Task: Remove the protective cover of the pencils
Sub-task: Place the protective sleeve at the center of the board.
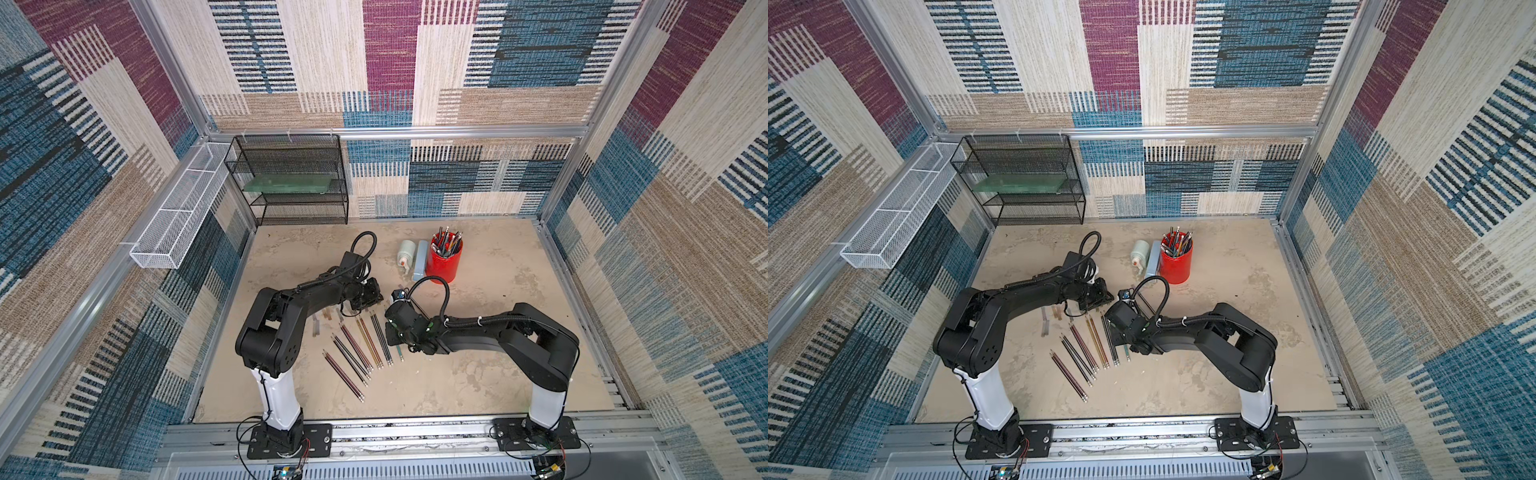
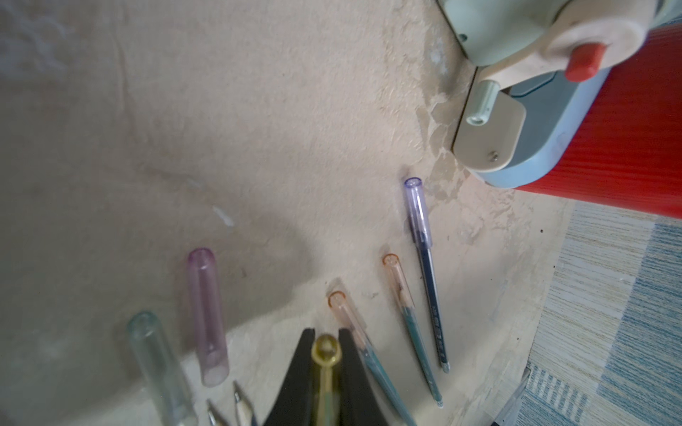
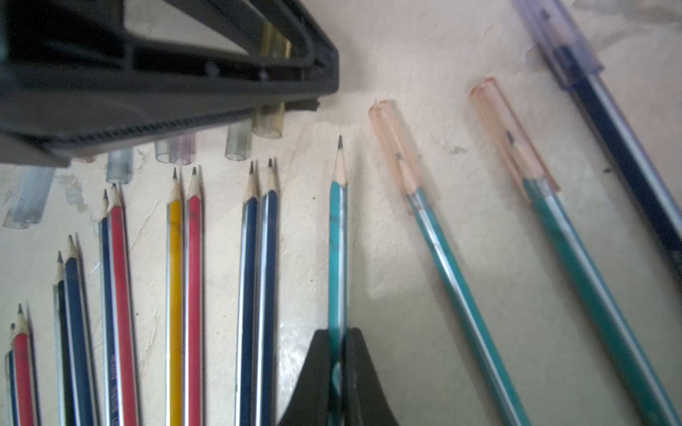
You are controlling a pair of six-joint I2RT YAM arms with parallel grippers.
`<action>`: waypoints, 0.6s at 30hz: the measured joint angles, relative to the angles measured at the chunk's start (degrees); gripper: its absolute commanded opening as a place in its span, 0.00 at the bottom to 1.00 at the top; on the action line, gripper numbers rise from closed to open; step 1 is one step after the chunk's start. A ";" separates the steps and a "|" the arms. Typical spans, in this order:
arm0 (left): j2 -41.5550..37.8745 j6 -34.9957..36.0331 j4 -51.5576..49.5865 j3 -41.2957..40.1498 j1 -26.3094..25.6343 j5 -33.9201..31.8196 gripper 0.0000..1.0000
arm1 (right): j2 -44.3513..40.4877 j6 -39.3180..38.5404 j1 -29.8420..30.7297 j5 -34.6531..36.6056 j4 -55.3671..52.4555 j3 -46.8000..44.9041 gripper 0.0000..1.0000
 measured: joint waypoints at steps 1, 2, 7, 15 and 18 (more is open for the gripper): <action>0.22 0.00 -0.13 0.24 -0.02 0.00 0.02 | 0.02 0.00 0.00 0.00 0.00 0.00 0.08; 0.35 0.04 -0.15 0.50 -0.02 0.00 0.02 | 0.04 0.00 0.00 -0.02 0.00 0.04 0.08; 1.09 0.59 -0.59 1.29 -0.02 0.00 0.02 | 0.15 0.00 0.04 -0.07 -0.04 0.24 0.12; 2.51 1.55 -2.64 2.49 -0.02 -0.22 0.03 | 0.68 -0.02 0.04 -0.31 -0.15 0.90 0.18; 3.34 1.84 -3.28 3.30 -0.02 -0.24 0.02 | 0.68 -0.02 0.07 -0.44 -0.11 0.90 0.19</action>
